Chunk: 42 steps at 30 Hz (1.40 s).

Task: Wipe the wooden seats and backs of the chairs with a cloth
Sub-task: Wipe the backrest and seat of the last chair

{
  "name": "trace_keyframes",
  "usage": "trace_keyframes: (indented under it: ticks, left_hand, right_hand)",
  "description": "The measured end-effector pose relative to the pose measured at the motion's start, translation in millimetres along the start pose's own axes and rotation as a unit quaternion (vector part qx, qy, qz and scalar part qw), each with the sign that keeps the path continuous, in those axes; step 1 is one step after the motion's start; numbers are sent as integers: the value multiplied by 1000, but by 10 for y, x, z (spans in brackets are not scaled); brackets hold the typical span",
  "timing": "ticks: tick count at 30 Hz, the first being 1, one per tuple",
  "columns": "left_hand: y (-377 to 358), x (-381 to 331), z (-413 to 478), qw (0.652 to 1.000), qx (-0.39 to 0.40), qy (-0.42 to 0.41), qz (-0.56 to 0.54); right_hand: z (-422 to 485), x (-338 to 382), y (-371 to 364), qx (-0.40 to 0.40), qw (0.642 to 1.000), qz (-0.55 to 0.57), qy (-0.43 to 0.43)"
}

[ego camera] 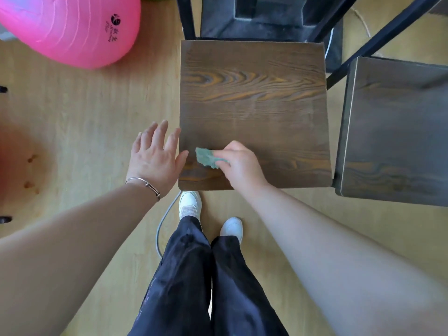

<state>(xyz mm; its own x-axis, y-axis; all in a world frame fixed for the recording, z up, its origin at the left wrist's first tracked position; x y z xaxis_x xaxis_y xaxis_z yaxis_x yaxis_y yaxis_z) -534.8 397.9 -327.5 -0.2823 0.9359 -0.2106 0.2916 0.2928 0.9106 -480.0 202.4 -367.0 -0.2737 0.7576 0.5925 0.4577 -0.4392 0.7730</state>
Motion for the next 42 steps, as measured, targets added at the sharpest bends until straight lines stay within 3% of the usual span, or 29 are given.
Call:
trace_keyframes:
  ticks: [4,9,13,21,27,30,33,37,39,42]
  left_hand:
    - [-48,-42,-132,1000,-8,0,-4]
    - [-200,-20,-168,1000,-12,7,-12]
    - [-271,-44,-131,999,-19,3,-30]
    - [-239,-66,-128,999,-22,-16,-29]
    - [-161,-70,-78,999,-26,-42,-21]
    - [-116,-79,-55,998,-25,-47,-19]
    - [-101,-92,-19,998,-25,-61,-21]
    - [-131,-80,10,997,-24,-63,-26]
    - [-145,-76,3,997,-24,-64,-31]
    - [-146,-53,-18,997,-19,-65,-31]
  right_hand:
    - [113,-486,626,-141,983,-18,-112]
    - [38,-1189,962,-196,942,-102,-252]
    - [-27,-1079,783,-196,939,-94,-267]
    - [-196,-79,-111,-134,985,-67,-91]
    - [-237,-43,-117,-131,988,-31,-75]
    - [-327,-300,206,-192,974,-27,-118]
    - [-474,-834,617,-269,930,-49,-247]
    - [-622,-1251,786,-256,892,-84,-364]
    - [-604,-1153,674,-237,896,-68,-369]
    - [-535,-784,392,-216,927,-43,-305]
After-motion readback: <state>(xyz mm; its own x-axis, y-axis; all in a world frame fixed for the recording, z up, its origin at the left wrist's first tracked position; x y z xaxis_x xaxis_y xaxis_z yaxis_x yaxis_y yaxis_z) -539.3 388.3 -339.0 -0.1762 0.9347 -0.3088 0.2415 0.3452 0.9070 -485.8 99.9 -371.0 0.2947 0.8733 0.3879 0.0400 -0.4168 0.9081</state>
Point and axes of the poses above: each hand's wrist, its own z-axis towards the middle knuckle, its own y-axis out of the back of the hand, x = y × z, the point moved 1 cm from there along z, towards the middle knuckle, and after that the axes turned 9 degrees about -z, right-handed, at the moved point
